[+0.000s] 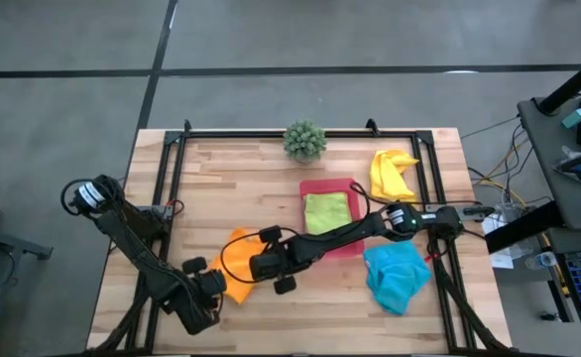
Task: Fold microfiber towels
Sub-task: Put the orange towel into the red bin
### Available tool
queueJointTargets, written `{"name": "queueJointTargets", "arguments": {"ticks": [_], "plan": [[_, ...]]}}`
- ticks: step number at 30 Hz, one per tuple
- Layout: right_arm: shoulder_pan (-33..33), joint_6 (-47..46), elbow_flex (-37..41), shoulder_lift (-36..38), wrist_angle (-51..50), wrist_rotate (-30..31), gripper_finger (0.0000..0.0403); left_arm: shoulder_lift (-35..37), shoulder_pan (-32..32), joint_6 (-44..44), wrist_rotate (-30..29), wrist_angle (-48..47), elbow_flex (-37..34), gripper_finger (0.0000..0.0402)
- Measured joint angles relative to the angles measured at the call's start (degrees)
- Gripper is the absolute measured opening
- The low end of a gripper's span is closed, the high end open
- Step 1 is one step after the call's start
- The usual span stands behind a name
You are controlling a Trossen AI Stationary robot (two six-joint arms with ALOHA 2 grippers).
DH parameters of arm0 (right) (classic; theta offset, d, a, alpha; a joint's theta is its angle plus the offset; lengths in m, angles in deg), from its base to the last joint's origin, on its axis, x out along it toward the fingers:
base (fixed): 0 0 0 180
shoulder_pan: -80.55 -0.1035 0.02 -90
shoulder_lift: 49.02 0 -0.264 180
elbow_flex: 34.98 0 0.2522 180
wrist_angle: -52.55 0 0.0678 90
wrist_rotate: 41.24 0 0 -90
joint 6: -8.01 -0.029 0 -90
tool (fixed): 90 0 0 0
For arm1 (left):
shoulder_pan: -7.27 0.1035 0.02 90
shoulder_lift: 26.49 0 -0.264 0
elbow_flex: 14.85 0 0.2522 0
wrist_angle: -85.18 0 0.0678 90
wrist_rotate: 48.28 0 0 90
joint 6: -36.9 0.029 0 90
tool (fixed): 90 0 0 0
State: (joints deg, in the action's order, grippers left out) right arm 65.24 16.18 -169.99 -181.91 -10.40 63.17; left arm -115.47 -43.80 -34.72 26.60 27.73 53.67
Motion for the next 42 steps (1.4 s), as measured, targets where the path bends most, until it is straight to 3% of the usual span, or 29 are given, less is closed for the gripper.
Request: {"name": "queueJointTargets", "arguments": {"ticks": [6, 15, 24, 33, 38, 42], "plan": [[-2.8, -2.9, 0.0, 0.5, -4.7, 0.7, 0.0009, 0.0, 0.2, 0.2, -0.4, -4.8, 0.0, 0.0138], [-6.8, -5.9, 0.0, 0.6, -7.5, 1.0, 0.0009, -0.9, 5.4, 7.9, -11.8, -4.7, -1.0, 0.0138], [-9.0, -11.3, 0.0, 1.1, -14.8, 3.7, 0.0009, -4.6, 12.0, 27.0, -9.0, 12.3, -1.6, 0.0138], [-11.7, -17.4, 1.2, 4.1, -25.1, 3.8, 0.0009, -9.1, 13.9, 29.2, -5.2, 15.5, -1.6, 0.0138], [-13.7, -19.3, 4.0, 7.4, -25.6, 3.6, 0.0009, -11.3, 15.6, 30.5, -5.6, 20.2, -1.3, 0.0138], [-15.2, -20.6, 6.9, 11.1, -26.1, 2.8, 0.0009, -12.4, 18.1, 29.9, -10.2, 26.0, -1.5, 0.0138]]}}
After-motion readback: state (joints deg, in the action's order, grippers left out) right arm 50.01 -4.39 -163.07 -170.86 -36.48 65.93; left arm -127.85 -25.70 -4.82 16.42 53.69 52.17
